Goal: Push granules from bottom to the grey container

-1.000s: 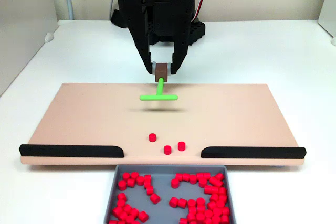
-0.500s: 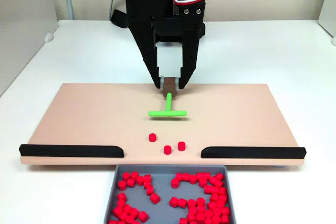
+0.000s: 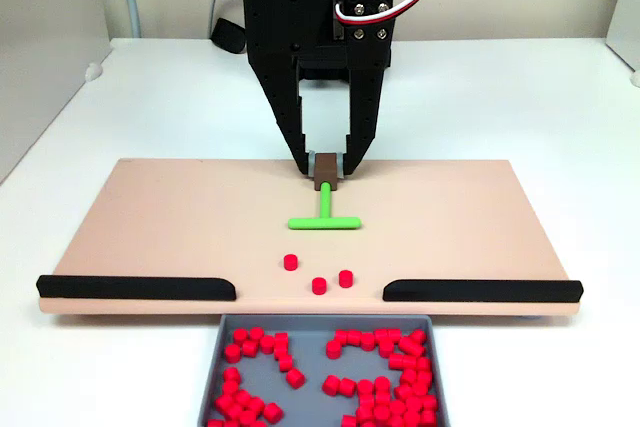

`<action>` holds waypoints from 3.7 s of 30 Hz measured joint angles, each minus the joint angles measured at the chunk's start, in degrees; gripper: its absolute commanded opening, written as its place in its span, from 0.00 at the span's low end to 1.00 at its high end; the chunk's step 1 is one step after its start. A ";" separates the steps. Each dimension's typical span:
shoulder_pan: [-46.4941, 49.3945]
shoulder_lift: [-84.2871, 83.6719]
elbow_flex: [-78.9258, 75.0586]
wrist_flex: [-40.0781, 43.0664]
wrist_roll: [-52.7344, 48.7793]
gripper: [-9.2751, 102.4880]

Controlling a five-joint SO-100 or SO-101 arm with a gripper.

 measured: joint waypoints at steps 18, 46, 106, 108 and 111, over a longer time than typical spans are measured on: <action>1.76 -2.37 -1.67 0.09 -0.70 0.09; 2.81 -10.28 -10.72 0.09 -0.70 0.09; 1.58 -22.41 -26.37 0.53 -0.26 0.09; 1.49 -22.85 -27.07 0.53 0.00 0.09; 1.41 -23.64 -28.48 0.53 0.18 0.09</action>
